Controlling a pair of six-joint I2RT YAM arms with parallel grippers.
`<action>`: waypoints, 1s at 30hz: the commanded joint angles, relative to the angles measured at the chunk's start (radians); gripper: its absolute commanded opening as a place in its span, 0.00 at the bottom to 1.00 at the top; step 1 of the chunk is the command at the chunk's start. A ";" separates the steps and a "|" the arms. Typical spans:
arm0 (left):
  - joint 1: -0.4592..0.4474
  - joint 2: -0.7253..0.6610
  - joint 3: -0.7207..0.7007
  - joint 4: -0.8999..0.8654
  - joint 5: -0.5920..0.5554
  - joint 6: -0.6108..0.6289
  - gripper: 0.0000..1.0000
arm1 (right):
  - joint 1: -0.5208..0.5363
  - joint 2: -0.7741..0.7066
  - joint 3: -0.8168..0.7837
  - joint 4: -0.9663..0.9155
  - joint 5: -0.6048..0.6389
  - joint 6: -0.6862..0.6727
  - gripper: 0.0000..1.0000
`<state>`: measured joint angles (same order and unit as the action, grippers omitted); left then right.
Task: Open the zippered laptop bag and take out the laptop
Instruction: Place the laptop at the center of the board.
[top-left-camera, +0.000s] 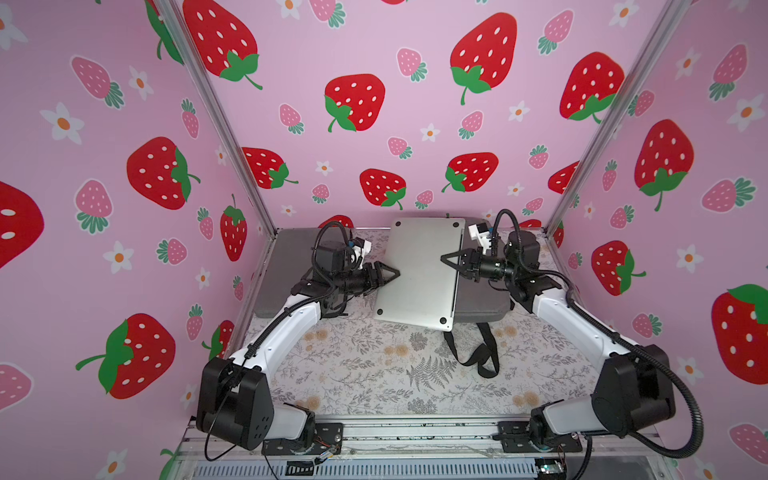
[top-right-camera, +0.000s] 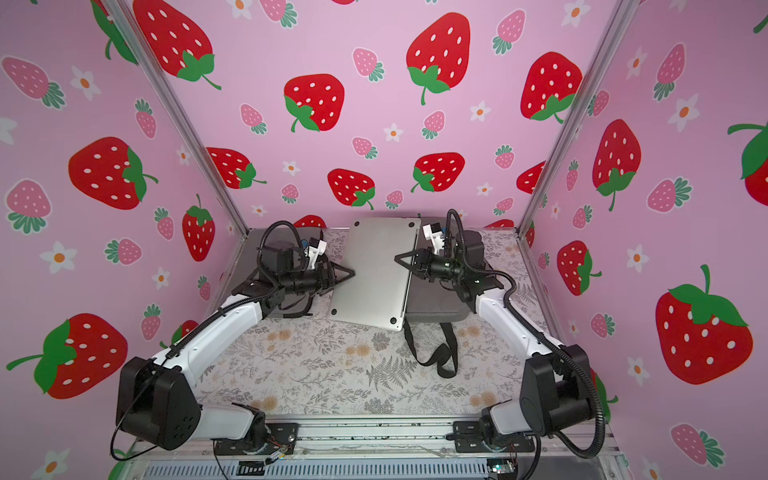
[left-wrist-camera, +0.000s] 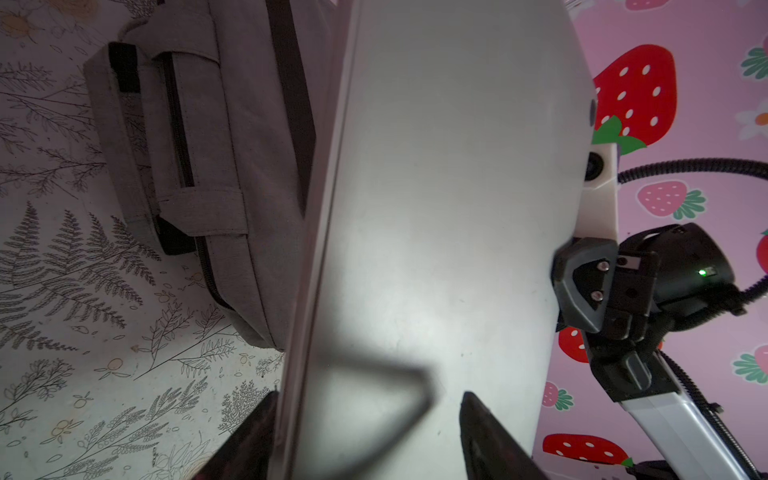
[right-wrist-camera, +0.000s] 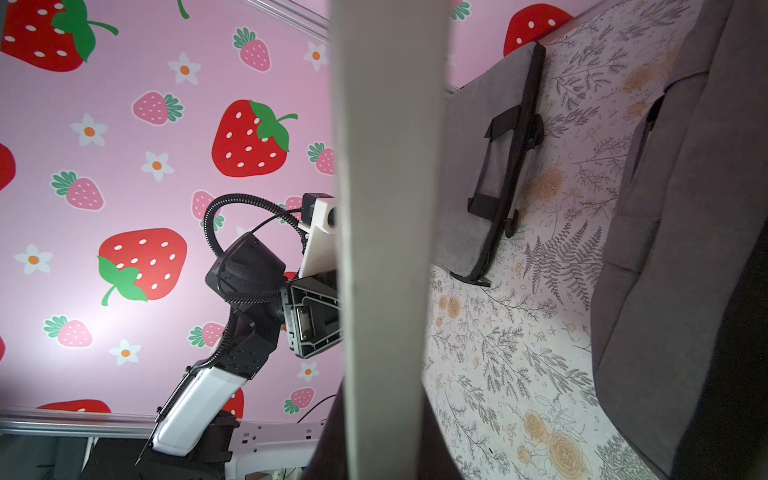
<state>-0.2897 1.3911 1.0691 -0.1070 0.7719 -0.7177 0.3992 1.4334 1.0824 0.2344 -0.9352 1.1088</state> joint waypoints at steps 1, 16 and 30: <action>-0.005 -0.028 0.008 0.113 0.192 -0.050 0.68 | 0.007 0.000 0.083 0.201 -0.049 0.079 0.00; 0.055 -0.144 -0.009 0.269 0.413 -0.108 0.52 | -0.014 0.047 0.104 0.348 -0.057 0.216 0.00; 0.057 -0.155 0.019 0.362 0.444 -0.192 0.07 | -0.028 0.082 0.071 0.343 -0.030 0.206 0.00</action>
<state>-0.2146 1.2713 1.0550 0.1234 1.1339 -0.9207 0.3767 1.4933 1.1454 0.5541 -1.0649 1.3239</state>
